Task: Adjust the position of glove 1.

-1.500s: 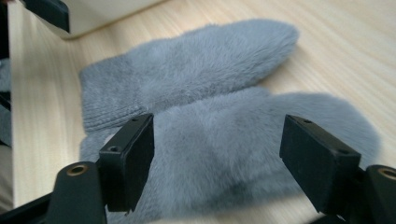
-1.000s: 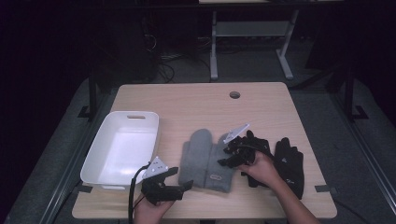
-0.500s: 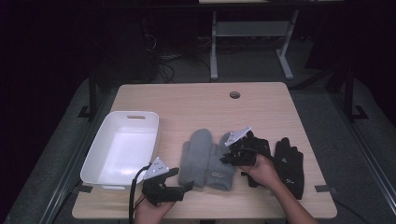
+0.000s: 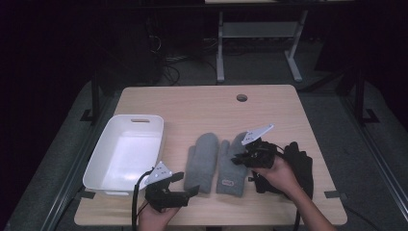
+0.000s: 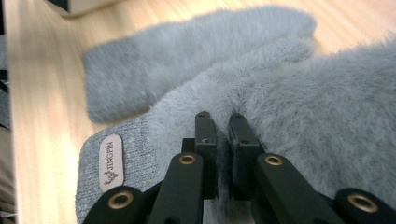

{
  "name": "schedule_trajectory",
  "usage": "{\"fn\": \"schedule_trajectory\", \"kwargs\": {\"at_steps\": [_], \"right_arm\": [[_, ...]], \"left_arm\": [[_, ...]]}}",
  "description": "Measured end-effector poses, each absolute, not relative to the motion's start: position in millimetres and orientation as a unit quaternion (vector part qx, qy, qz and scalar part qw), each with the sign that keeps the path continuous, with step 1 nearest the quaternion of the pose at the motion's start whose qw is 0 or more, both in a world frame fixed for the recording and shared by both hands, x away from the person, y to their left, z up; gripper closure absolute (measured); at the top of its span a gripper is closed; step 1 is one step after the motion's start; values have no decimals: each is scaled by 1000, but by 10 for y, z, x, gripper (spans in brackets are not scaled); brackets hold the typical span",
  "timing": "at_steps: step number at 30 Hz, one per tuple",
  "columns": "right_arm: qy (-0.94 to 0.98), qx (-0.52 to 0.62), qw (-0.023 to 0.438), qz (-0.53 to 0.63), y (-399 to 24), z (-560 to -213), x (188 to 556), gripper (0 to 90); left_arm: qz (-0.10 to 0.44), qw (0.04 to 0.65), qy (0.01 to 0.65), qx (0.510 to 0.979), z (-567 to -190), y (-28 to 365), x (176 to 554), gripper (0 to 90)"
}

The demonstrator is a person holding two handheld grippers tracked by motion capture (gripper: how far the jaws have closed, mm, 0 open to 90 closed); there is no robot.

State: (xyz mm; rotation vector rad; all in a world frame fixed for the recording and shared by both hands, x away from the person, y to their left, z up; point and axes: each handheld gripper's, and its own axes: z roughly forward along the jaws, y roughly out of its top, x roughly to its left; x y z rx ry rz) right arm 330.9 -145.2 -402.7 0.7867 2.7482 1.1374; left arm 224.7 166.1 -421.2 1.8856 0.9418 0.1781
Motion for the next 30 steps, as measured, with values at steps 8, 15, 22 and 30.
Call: {"fn": "schedule_trajectory", "kwargs": {"at_steps": [8,15,22,30], "right_arm": [[888,236,26,394,-1186,-3754,3355,849],[891,221,2,396,-810,-3743,3491,848],[898,211,-7,385,-569,-3805,3586,848],[906,215,-22,363,-445,-3982,3716,836]], "left_arm": [[74,509,404,757,-4142,1717,2253,224],[77,517,413,746,-4071,1790,2284,223],[75,519,417,742,-4047,1805,2317,223],[67,508,424,747,-4076,1773,2347,226]]}}
